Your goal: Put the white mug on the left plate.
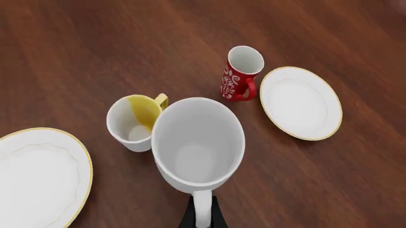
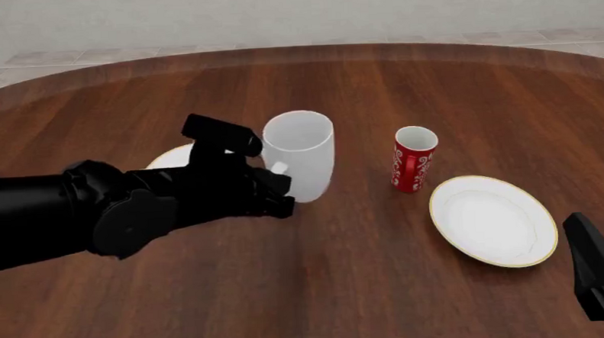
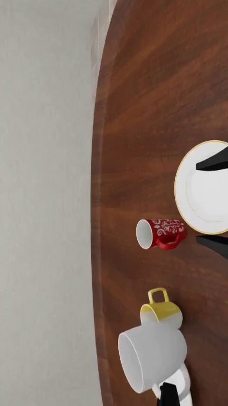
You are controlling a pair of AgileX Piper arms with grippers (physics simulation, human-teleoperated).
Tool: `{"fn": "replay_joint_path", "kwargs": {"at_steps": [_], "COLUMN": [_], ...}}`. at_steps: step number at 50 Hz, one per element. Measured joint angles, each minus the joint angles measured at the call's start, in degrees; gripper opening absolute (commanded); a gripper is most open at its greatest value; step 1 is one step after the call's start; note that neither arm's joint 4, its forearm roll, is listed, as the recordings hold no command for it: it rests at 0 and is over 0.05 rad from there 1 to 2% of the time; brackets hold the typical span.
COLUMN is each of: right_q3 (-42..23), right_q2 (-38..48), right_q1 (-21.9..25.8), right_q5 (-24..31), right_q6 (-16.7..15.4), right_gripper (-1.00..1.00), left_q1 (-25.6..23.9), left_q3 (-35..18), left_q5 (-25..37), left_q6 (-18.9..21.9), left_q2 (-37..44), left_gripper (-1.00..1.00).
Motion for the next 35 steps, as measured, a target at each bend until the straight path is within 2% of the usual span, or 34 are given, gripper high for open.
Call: {"fn": "replay_joint_path", "kwargs": {"at_steps": [35], "right_q3": [0.0], "right_q2": [-0.2], "right_q1": [0.0], "right_q5": [0.3], "right_q6": [-0.2], "right_gripper": [1.00], "left_q1": [5.6], "left_q3": [-2.7], "left_q5": [6.4], "left_q6": [1.3], "left_q2": [-2.1], "left_gripper": [-1.00]}}
